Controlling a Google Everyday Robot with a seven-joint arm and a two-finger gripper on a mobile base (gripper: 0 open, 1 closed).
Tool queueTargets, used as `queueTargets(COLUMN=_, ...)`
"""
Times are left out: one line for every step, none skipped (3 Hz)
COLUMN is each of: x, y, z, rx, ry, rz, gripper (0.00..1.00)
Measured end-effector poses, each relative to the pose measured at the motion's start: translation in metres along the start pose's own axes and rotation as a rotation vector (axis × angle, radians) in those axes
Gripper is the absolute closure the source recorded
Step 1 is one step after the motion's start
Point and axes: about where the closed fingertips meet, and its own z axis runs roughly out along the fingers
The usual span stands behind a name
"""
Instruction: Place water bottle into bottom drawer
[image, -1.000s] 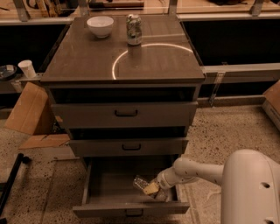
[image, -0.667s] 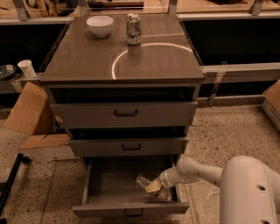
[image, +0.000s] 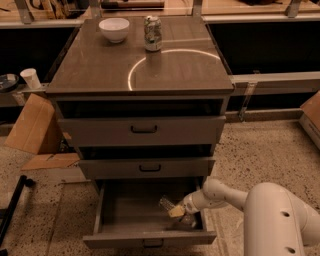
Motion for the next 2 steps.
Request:
queueTargets(x=0.0006, y=-0.0029, z=0.0016, rx=-0.006, ry=0.004, rz=0.002, gripper=0.00)
queueTargets(x=0.0006, y=-0.0028, z=0.0015, rx=-0.006, ry=0.003, rz=0.002, gripper=0.00)
